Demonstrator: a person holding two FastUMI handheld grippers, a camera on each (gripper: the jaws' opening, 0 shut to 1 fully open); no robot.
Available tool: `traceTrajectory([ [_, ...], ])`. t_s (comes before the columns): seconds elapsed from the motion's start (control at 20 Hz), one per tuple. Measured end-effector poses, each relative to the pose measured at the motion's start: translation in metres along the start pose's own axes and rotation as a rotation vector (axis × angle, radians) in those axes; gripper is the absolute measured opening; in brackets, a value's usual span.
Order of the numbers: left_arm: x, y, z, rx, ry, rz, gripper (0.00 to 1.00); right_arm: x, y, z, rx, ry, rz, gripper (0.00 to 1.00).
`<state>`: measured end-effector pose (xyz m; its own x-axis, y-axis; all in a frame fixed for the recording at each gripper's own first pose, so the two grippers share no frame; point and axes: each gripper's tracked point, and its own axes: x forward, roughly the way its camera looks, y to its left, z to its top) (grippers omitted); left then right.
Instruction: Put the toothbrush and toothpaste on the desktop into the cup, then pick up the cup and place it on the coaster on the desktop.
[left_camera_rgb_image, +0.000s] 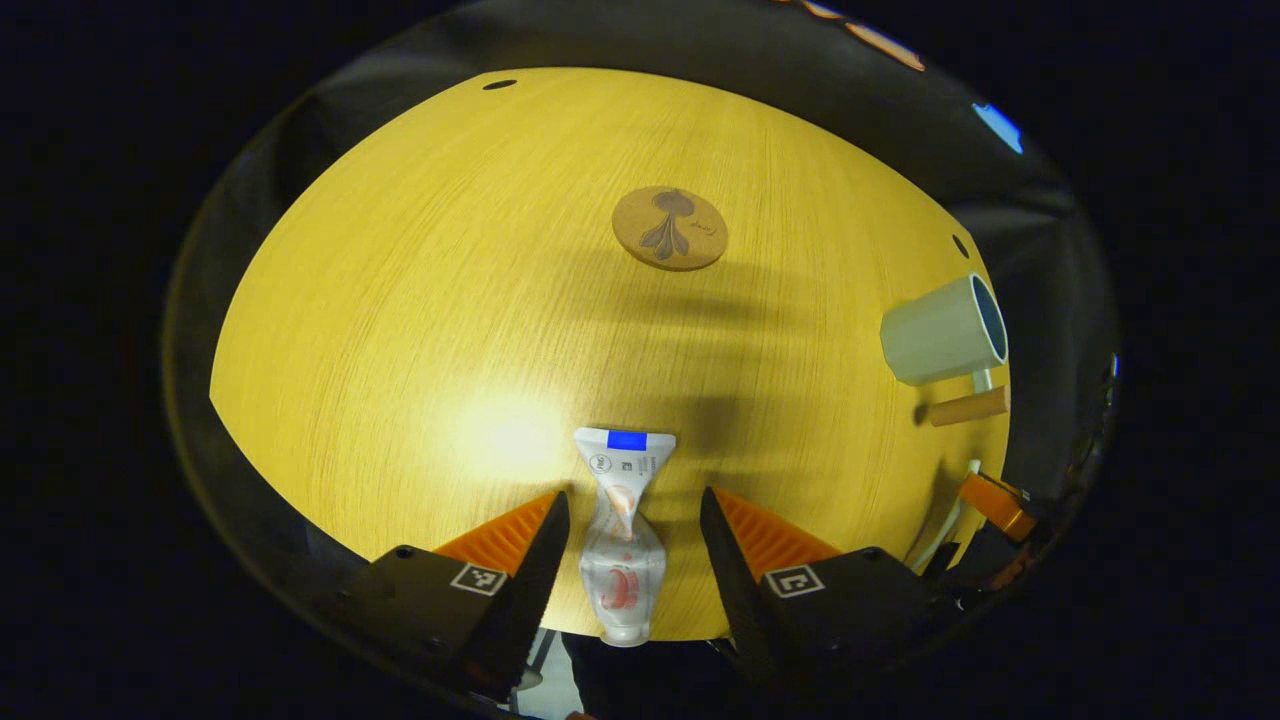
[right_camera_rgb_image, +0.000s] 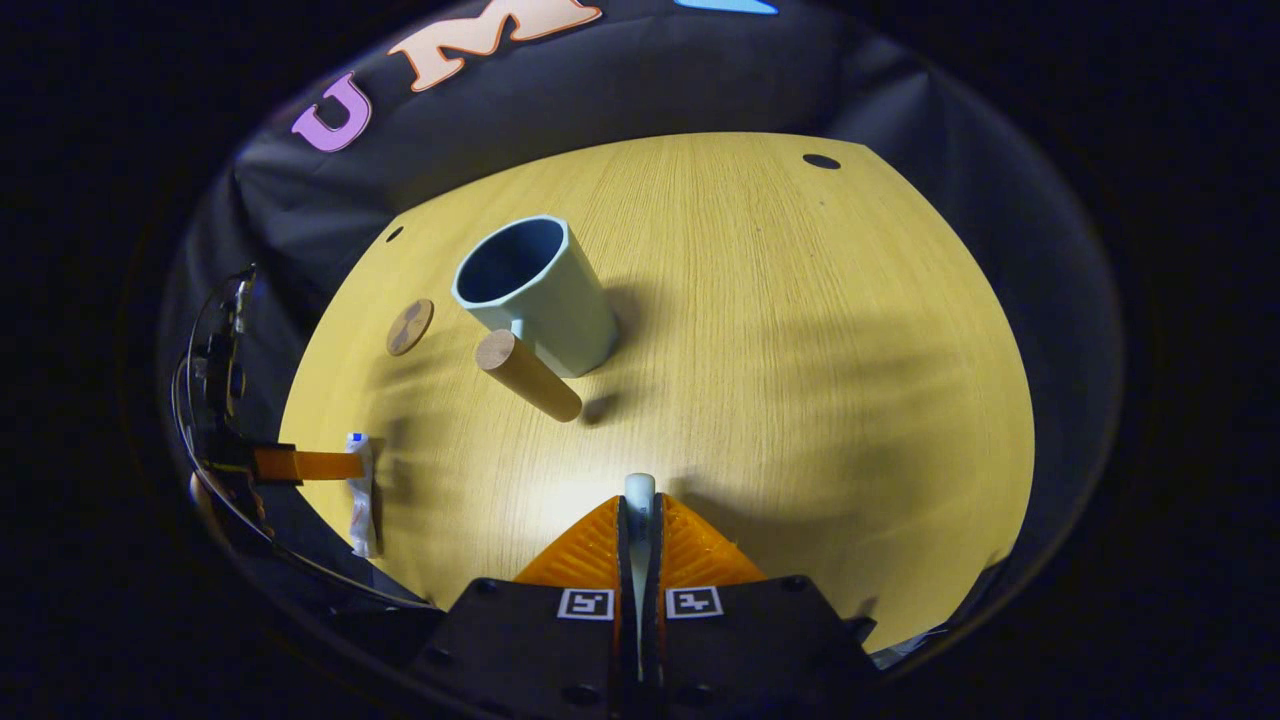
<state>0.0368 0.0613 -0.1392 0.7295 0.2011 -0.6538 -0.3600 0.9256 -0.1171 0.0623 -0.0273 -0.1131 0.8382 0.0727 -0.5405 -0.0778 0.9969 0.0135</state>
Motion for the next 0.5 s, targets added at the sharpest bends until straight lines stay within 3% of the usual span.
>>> traceTrajectory([
  [0.15, 0.005, -0.002, -0.001, 0.026, 0.035, 0.014, 0.75, -0.009, -0.003, 0.003, 0.032, -0.004, 0.019, 0.05],
  [0.5, 0.014, 0.008, -0.009, 0.028, 0.086, 0.061, 0.52, -0.032, -0.012, 0.032, 0.063, -0.079, 0.035, 0.05],
])
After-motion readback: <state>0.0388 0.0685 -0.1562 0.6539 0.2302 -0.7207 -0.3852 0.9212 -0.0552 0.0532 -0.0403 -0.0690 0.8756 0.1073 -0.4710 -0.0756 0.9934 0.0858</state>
